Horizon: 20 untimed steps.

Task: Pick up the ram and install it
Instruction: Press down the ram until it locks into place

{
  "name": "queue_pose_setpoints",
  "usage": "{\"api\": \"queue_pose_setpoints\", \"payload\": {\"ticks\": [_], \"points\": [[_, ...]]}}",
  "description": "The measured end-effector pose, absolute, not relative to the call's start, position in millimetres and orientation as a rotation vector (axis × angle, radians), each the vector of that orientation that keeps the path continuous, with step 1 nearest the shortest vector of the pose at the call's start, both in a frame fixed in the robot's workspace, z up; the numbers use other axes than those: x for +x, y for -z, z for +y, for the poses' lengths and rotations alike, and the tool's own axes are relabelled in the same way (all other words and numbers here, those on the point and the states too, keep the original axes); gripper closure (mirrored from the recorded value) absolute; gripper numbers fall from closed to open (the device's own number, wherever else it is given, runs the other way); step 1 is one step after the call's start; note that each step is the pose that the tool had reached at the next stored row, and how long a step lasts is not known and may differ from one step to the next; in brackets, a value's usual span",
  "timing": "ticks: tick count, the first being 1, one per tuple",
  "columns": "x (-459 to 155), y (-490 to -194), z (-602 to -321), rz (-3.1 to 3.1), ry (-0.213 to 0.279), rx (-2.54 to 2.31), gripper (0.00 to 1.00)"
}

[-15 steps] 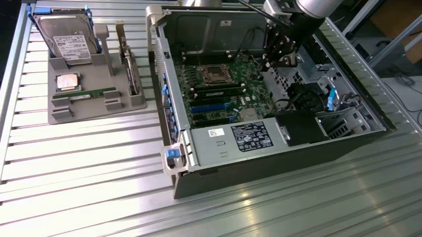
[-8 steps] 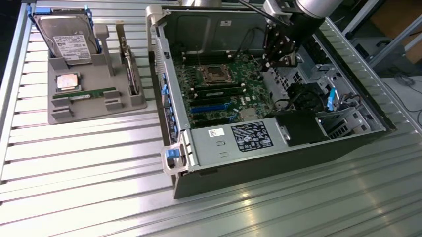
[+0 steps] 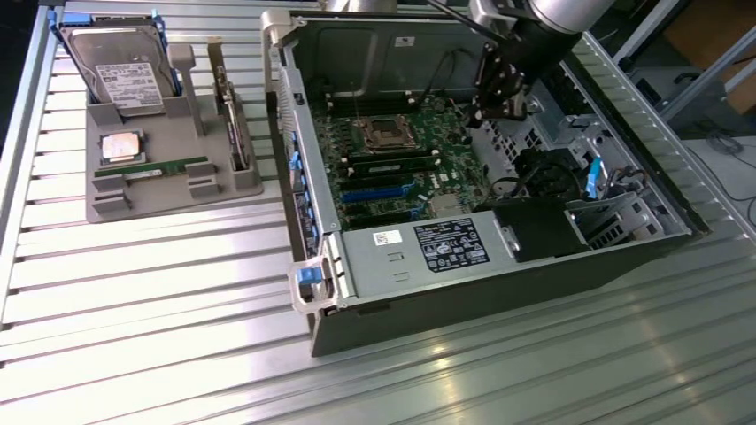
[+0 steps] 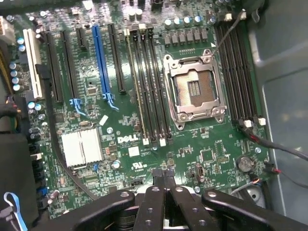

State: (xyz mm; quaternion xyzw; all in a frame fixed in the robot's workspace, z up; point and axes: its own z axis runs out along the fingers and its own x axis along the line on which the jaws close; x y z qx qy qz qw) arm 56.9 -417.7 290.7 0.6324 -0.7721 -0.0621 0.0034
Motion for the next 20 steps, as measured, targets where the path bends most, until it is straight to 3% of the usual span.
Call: {"api": "queue_pose_setpoints", "payload": {"ticks": [20], "points": [[57.0, -290.6, -417.7, -2.797, 0.186, 1.451, 0.9]]}}
